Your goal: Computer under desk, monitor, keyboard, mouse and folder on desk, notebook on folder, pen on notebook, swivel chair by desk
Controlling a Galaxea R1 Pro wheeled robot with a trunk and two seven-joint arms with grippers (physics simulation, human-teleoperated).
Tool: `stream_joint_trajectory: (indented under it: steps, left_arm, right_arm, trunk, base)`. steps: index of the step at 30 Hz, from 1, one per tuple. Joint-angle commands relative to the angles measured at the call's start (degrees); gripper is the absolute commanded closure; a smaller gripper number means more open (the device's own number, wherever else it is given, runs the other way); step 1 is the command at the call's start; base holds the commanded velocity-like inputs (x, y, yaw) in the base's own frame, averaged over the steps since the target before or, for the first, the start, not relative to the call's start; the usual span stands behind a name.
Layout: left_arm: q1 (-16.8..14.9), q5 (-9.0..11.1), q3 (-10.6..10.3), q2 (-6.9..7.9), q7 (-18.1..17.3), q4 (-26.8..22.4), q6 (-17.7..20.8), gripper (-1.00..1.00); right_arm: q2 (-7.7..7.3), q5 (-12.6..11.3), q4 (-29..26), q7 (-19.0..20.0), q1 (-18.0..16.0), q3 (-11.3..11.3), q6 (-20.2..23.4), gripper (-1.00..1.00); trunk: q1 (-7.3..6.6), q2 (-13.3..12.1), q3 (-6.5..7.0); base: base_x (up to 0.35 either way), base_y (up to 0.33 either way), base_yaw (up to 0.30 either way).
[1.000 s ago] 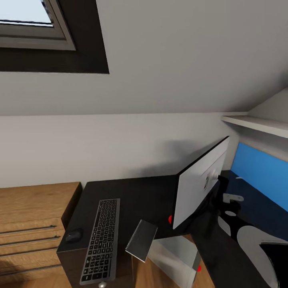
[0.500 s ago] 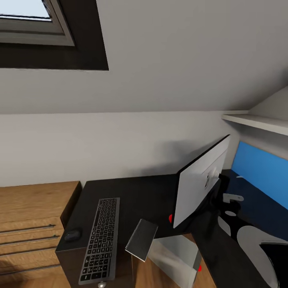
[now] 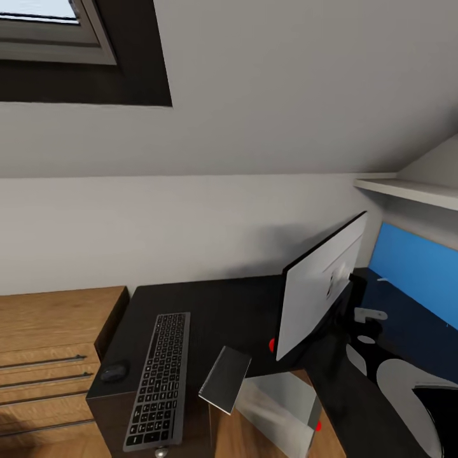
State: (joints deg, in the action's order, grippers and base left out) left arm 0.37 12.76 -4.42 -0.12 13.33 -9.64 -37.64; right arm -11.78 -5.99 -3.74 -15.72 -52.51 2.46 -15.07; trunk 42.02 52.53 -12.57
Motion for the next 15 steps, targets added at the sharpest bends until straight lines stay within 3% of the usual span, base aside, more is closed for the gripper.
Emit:
stream_joint_trajectory:
  steps: [1,12,15]
  left_arm:
    - [0.0,0.5,-0.5,0.05,0.2,-0.1,0.0,-1.0]
    - [0.0,0.7,-0.4,0.41,0.2,-0.1,0.8,-1.0]
    - [0.0,0.7,-0.3,0.43,0.2,-0.1,0.8,-1.0]
  right_arm:
    - [0.0,-0.6,0.0,0.0,0.0,0.3,-0.3,-1.0]
    - [-0.05,-0.6,0.0,-0.2,0.0,0.2,-0.3,-1.0]
    - [-0.07,-0.6,0.0,-0.2,0.0,0.1,-0.3,-1.0]
  trunk:
    - [0.24,0.5,-0.25]
    - [2.65,4.9,-2.22]
    - [2.65,4.9,-2.22]
  base:
    - [0.0,0.0,0.0]
    - [0.0,0.0,0.0]
    - [0.0,0.0,0.0]
